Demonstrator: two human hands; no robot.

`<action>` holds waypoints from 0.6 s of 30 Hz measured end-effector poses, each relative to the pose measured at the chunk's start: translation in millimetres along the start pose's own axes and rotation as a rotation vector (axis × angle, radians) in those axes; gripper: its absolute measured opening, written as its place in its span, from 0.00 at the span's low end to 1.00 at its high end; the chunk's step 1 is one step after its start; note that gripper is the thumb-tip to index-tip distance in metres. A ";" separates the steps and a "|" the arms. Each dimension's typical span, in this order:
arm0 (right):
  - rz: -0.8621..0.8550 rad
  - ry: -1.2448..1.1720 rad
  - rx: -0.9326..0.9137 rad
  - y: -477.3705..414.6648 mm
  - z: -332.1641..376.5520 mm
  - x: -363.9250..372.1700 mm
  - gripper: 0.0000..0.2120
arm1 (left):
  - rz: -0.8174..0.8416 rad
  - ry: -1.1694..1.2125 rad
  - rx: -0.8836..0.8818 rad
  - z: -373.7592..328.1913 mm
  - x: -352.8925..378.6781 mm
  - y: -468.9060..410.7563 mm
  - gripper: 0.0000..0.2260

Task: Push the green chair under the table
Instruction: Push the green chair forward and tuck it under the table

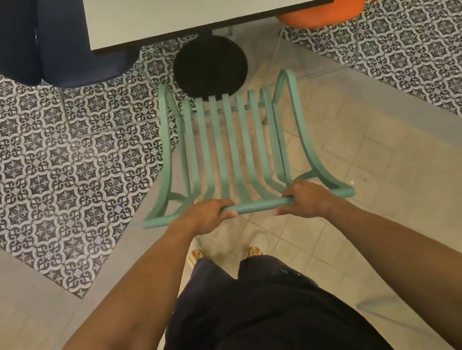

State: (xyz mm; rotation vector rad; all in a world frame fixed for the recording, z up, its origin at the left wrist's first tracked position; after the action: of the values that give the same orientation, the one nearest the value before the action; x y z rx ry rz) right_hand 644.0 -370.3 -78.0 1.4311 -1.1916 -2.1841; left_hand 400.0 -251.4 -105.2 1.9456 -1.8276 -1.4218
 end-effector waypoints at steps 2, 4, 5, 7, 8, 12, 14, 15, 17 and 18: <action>0.004 0.002 0.000 -1.0 -3.7 -1.7 0.30 | 0.001 0.017 -0.005 -3.2 1.2 -3.3 0.20; 0.013 -0.003 0.009 -2.8 -8.2 -4.2 0.30 | 0.013 0.031 0.000 -7.1 1.7 -5.8 0.19; 0.019 -0.004 0.013 -4.0 -10.5 -5.6 0.30 | 0.015 0.027 0.008 -8.5 1.6 -6.9 0.19; 0.024 0.004 0.019 -6.2 -14.8 -7.4 0.30 | -0.002 0.010 0.039 -8.7 1.5 -7.0 0.19; 0.021 0.011 0.023 -6.8 -16.4 -7.8 0.30 | -0.024 0.003 0.058 -7.3 0.9 -5.8 0.20; -0.014 0.015 0.030 -8.1 -18.9 -3.3 0.31 | -0.123 -0.067 0.125 5.9 -1.1 4.2 0.24; -0.032 0.027 0.027 -8.7 -19.0 -1.8 0.31 | -0.135 -0.128 0.108 12.2 0.1 7.5 0.26; -0.037 0.028 0.026 -8.4 -19.6 -0.9 0.31 | -0.132 -0.143 0.091 14.0 1.2 8.0 0.27; -0.037 0.022 0.031 -7.4 -20.8 0.2 0.31 | -0.126 -0.170 0.068 14.4 2.1 8.2 0.28; -0.038 0.019 0.029 -7.9 -21.0 -0.6 0.30 | -0.121 -0.183 0.063 13.6 1.8 8.0 0.28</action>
State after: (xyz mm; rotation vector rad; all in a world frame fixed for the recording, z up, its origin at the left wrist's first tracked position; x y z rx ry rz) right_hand 663.8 -375.3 -87.2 1.4945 -1.2041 -2.1811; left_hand 384.8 -248.4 -108.6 2.0494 -1.8785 -1.6486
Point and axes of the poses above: each hand's wrist, its own y-axis away from the middle knuckle, its own x-axis out of the palm, z = x × y, the point moved 3 cm from there along -y, towards the middle knuckle, and after that the axes turned 5 degrees about x, right-handed, at the moved point
